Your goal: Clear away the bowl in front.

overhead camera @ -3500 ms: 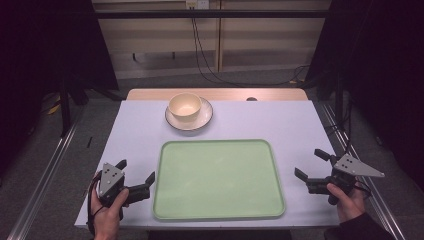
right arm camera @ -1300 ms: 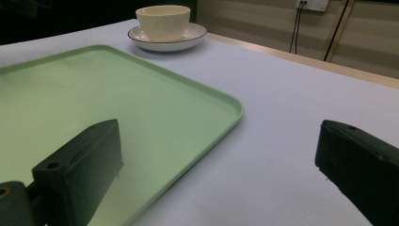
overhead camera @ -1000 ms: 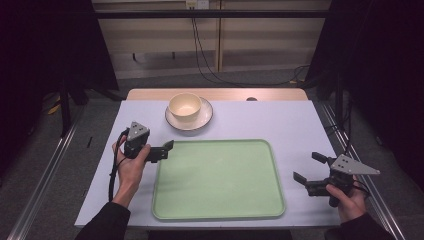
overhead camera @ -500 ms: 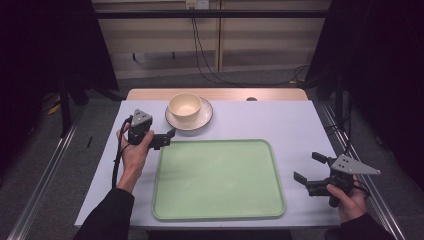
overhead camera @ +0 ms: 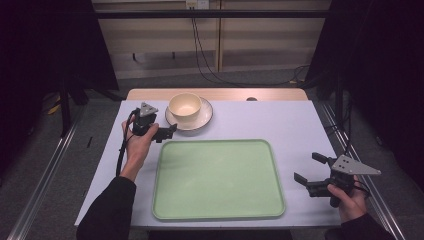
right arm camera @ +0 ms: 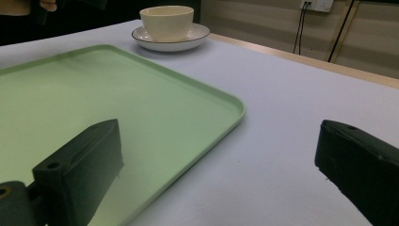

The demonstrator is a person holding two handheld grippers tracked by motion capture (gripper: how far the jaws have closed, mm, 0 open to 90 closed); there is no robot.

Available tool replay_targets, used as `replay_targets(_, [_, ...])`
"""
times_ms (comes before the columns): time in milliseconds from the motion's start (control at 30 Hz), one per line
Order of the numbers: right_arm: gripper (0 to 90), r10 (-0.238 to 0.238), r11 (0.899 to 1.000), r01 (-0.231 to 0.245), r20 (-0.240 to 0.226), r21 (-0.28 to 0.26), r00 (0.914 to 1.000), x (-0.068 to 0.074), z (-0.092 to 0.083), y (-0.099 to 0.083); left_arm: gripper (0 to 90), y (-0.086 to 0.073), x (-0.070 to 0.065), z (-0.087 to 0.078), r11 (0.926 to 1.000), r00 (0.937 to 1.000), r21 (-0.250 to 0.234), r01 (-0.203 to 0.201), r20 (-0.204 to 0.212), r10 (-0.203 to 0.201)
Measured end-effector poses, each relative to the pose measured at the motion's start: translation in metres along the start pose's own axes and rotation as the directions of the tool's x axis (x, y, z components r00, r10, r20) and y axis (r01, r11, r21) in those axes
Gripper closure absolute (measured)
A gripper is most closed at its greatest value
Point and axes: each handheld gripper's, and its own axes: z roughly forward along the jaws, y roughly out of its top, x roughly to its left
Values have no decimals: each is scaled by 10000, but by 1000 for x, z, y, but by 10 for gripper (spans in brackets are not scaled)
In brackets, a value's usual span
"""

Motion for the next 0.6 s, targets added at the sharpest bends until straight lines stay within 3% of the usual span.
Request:
replay_targets(200, [10, 31, 10000, -31, 7, -29, 10000, 0, -1, 0, 67, 8, 9, 14, 9995, 10000, 313, -23, 86, 20])
replay_targets(367, [11, 32, 10000, -32, 8, 7, 10000, -1, -1, 0, 69, 17, 12, 27, 9995, 9999, 304, -120, 35, 119])
replay_targets(533, [10, 39, 10000, -39, -17, -33, 10000, -2, -2, -1, 76, 23, 15, 36, 9992, 9996, 363, -135, 256, 126])
replay_targets(600, [10, 75, 10000, -75, -13, -18, 10000, -2, -2, -1, 90, 26, 16, 43, 9996, 9997, 277, 33, 230, -39])
